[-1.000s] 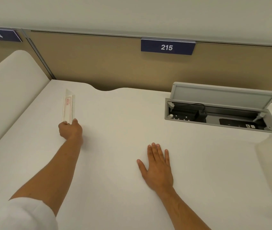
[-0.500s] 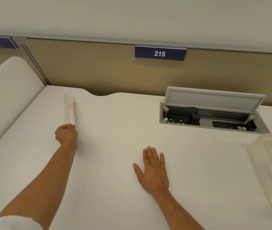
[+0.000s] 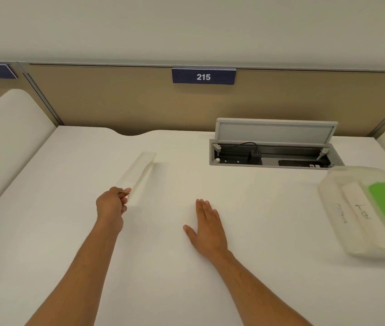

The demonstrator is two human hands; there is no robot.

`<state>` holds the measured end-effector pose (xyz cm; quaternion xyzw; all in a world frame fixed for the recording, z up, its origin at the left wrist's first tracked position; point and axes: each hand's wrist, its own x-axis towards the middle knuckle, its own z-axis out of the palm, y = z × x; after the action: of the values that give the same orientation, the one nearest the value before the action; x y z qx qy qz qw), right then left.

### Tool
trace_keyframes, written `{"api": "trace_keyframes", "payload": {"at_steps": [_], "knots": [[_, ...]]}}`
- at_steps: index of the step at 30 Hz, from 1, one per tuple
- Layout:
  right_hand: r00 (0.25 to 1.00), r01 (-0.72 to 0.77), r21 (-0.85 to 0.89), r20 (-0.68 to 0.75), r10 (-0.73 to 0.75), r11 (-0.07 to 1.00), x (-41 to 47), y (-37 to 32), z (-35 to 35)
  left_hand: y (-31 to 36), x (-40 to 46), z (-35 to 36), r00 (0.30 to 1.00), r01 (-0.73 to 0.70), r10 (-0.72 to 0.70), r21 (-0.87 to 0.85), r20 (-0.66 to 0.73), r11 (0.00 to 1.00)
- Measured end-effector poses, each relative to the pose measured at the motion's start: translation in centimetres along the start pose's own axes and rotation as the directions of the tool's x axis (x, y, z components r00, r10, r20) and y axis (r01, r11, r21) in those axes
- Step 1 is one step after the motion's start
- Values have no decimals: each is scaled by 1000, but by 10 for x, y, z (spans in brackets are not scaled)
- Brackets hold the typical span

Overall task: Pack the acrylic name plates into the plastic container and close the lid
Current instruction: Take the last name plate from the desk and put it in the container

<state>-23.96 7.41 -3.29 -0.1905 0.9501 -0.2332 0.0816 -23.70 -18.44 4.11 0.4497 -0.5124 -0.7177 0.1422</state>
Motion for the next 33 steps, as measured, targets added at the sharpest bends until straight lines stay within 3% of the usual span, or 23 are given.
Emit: {"api": "trace_keyframes", "payload": {"at_steps": [8,11,14,18,22,27,33], "knots": [[989,-71,328,-99,109,942,-22,16,-49,-7,-66,19,935,104,-105,21,338,994],[958,-128,601,-130,255,789,-26,32,-74,-6,-84,27,889,157,-167,60,427,986],[932,-172,768,-77,355,617,-32,52,-95,-7,-99,33,839,207,-237,116,490,971],[933,-153,844,-48,356,514,-43,76,-113,-13,-117,44,782,258,-317,184,537,948],[949,-72,858,-98,299,508,-61,93,-126,-22,-136,58,736,295,-364,214,571,931],[930,-22,902,-140,341,431,-81,111,-137,-33,-152,75,759,272,-368,252,537,929],[921,38,948,-156,357,317,-102,130,-152,-36,-163,99,832,111,-247,287,497,951]]}}
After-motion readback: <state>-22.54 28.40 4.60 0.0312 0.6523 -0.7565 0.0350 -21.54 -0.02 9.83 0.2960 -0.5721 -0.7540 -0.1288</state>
